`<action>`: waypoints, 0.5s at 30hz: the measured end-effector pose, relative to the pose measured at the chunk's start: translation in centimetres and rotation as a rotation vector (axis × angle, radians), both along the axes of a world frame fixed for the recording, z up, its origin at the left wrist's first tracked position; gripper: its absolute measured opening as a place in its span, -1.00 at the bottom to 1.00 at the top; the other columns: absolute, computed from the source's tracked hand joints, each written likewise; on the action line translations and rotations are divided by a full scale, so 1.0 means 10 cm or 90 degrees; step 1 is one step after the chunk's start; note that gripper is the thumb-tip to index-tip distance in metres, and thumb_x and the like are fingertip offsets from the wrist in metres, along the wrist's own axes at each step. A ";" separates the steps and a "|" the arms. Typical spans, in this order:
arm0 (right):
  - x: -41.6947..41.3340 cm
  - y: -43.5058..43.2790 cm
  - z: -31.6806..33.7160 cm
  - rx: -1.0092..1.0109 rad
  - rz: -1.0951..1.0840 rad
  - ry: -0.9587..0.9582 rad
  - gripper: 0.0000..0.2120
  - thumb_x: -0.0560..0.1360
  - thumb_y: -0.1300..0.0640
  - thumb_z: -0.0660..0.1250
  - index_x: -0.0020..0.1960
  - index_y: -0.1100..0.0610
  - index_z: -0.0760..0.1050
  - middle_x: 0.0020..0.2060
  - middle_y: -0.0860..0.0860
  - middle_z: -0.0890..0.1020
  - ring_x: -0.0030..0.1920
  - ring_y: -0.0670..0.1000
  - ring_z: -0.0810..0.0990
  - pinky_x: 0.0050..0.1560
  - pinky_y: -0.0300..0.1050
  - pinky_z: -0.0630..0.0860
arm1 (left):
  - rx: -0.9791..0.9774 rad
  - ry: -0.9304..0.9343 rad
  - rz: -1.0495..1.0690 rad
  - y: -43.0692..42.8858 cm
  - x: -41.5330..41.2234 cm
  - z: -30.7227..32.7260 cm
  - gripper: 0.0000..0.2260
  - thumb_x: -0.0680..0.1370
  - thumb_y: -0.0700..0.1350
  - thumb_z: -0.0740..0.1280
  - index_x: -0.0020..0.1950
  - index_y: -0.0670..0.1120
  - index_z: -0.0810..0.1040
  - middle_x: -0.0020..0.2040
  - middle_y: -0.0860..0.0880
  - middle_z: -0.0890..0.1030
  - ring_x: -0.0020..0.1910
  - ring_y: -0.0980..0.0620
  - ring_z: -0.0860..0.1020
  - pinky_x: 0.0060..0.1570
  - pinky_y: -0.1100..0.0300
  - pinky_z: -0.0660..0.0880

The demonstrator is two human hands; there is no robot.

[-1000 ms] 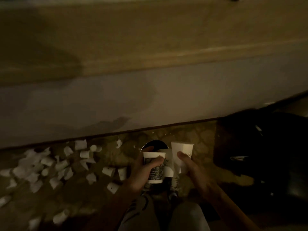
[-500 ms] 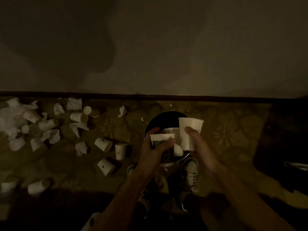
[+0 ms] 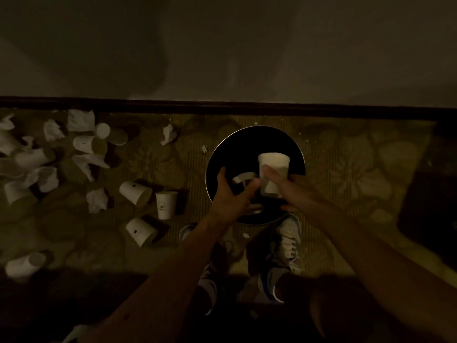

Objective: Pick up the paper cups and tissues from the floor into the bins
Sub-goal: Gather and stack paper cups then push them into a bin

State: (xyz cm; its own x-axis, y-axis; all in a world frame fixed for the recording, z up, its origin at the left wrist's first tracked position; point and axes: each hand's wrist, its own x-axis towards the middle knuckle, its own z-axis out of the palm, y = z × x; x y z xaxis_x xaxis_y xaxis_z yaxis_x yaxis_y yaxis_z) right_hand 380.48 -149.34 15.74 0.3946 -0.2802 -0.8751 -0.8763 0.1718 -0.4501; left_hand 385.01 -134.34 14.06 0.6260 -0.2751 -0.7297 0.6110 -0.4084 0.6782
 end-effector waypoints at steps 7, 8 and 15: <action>0.13 0.03 0.22 -0.140 0.124 -0.027 -0.60 0.48 -0.27 0.31 -0.13 0.08 0.51 -0.08 0.10 0.67 -0.11 0.11 0.65 0.02 0.14 0.62 | 0.048 -0.045 -0.061 0.14 0.16 0.13 -0.73 0.56 -0.10 0.40 0.23 -0.07 0.47 -0.07 0.09 0.58 0.02 0.00 0.60 -0.12 0.24 0.51; 0.13 0.07 0.28 -0.156 0.130 -0.046 -0.67 0.50 -0.21 0.32 -0.14 0.07 0.52 -0.13 0.11 0.67 -0.14 0.11 0.65 0.00 0.14 0.62 | 0.045 -0.062 -0.076 0.22 0.20 0.22 -0.86 0.57 -0.11 0.39 0.10 -0.09 0.52 -0.14 0.06 0.59 -0.06 -0.02 0.61 -0.19 0.24 0.51; 0.14 0.88 0.85 -0.174 0.331 -0.156 -0.88 0.54 0.00 0.36 -0.15 -0.01 0.53 -0.21 0.00 0.65 -0.20 -0.03 0.65 -0.13 -0.07 0.60 | 0.082 -0.249 -0.230 1.15 0.27 1.19 -0.75 0.57 0.02 0.39 -0.26 -0.07 0.56 -0.32 -0.04 0.59 -0.38 0.14 0.55 -0.39 0.20 0.45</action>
State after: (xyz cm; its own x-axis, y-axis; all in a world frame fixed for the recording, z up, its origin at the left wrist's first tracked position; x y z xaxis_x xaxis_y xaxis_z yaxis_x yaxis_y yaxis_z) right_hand 381.87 -140.52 24.22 0.7186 -0.1983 -0.6665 -0.6804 -0.3982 -0.6152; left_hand 387.70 -122.83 25.98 0.7396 -0.4459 -0.5042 0.1296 -0.6407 0.7568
